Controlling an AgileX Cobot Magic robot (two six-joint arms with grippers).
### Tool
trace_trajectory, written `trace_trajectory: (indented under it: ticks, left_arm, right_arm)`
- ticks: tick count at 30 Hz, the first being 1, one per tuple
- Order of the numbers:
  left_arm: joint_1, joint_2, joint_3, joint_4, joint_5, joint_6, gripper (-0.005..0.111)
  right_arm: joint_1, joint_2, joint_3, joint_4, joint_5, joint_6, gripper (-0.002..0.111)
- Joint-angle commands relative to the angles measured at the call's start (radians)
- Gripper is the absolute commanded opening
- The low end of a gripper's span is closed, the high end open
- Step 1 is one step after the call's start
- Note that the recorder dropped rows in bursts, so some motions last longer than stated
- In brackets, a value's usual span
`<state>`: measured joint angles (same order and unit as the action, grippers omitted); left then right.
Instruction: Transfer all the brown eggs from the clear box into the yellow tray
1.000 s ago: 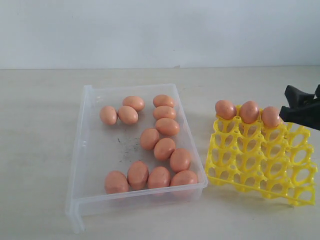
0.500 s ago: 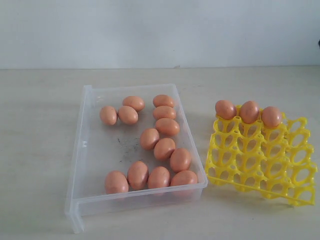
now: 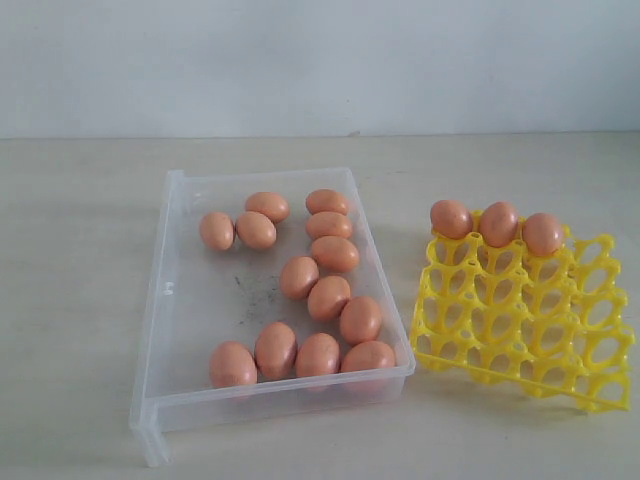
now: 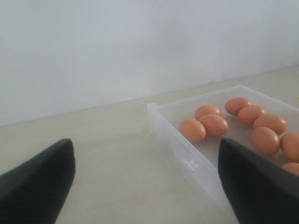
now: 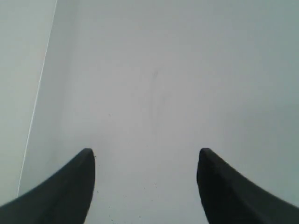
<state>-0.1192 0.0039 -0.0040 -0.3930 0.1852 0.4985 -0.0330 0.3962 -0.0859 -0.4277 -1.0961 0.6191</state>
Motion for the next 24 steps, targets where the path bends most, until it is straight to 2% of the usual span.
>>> trace_trajectory:
  ticks: [1, 2, 4, 5, 6, 7, 8, 10, 12, 18, 24]
  left_arm:
    - [-0.006, -0.004, 0.004, -0.007, -0.008, -0.008, 0.078]
    - [-0.006, -0.004, 0.004, -0.007, -0.008, -0.008, 0.078]
    - [-0.006, -0.004, 0.004, -0.007, -0.008, -0.008, 0.078]
    - [-0.006, -0.004, 0.004, -0.007, -0.008, -0.008, 0.078]
    - [-0.006, -0.004, 0.004, -0.007, -0.008, -0.008, 0.078]
    - [-0.006, -0.004, 0.004, -0.007, -0.008, -0.008, 0.078]
    - [-0.006, -0.004, 0.004, -0.007, -0.008, -0.008, 0.078]
    - [-0.006, -0.004, 0.004, -0.007, -0.008, -0.008, 0.078]
    - [-0.006, -0.004, 0.004, -0.007, -0.008, -0.008, 0.078]
    - [-0.006, -0.004, 0.004, -0.007, -0.008, -0.008, 0.078]
    - [-0.006, -0.004, 0.004, -0.007, -0.008, -0.008, 0.078]
  right_arm:
    - [-0.001, -0.076, 0.004, -0.013, 0.288, 0.076, 0.058]
    - [0.012, -0.081, 0.004, -0.01, 0.336, 0.078, 0.058]
    - [0.076, -0.084, 0.004, 0.004, 0.513, 0.076, 0.05]
    - [0.126, -0.084, 0.004, 0.004, 0.607, 0.059, 0.035]
    - [0.141, -0.084, 0.004, 0.006, 0.638, 0.051, 0.026]
    - [0.154, -0.084, 0.003, 0.054, 0.713, 0.036, 0.009]
    - [0.154, -0.084, 0.003, 0.09, 0.74, 0.015, 0.002]
    - [0.154, -0.034, -0.038, 0.188, 0.906, -0.049, 0.0]
    - [0.154, 0.082, -0.079, 0.188, 0.966, -0.046, 0.0]
    - [0.17, 0.744, -0.299, 0.172, 0.97, -0.053, 0.0]
    - [0.183, 1.052, -0.487, 0.135, 0.968, -0.061, 0.0]
